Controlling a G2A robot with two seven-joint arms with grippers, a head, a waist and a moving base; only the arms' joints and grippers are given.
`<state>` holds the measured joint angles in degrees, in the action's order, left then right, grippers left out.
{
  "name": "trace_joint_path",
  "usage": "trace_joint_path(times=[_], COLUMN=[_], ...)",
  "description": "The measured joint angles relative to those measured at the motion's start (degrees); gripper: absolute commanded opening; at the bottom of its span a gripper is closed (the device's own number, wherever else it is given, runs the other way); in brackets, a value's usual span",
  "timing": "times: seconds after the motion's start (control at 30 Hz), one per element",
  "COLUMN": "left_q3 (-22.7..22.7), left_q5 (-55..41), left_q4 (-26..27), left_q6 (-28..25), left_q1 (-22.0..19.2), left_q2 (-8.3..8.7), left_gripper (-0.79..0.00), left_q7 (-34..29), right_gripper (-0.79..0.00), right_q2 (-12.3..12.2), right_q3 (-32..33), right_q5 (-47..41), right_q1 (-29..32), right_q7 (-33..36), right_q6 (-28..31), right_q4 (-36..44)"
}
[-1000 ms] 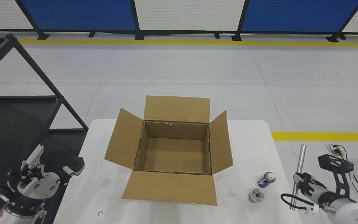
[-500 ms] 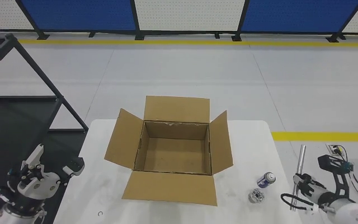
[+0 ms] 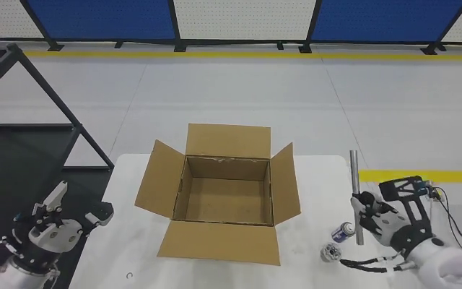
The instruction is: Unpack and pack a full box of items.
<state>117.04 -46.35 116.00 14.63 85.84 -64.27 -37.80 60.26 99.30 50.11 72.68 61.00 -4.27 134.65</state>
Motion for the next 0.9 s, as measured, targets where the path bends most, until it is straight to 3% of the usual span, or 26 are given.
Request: trace_joint_path(times=[0.17, 0.3, 0.8, 0.9], left_q3=[-1.6, -2.0, -2.1, -2.9], left_q5=[1.7, 1.8, 2.1, 2.5], left_q4=[-0.2, -0.2, -0.1, 0.3], left_q6=[1.1, 1.1, 1.0, 1.6], left_q1=[-0.7, -0.6, -0.6, -0.9], left_q2=[0.4, 0.43, 0.42, 0.46], left_gripper=[0.0, 0.0, 0.0, 0.0], left_q7=[-1.7, -1.3, -0.7, 1.4], right_gripper=[-0.785, -0.785, -0.785, -0.785], right_q2=[-0.2, 0.2, 0.2, 0.1], right_q3=[-10.2, -17.4, -17.3, -19.4], right_q5=[2.6, 4.8, 4.8, 5.7], right_q1=[-11.5, -18.2, -18.1, -18.2], right_q7=[3.5, 5.9, 5.9, 4.4], right_q6=[1.8, -1.0, -0.9, 2.1], right_q4=[0.0, 0.0, 0.0, -0.3])
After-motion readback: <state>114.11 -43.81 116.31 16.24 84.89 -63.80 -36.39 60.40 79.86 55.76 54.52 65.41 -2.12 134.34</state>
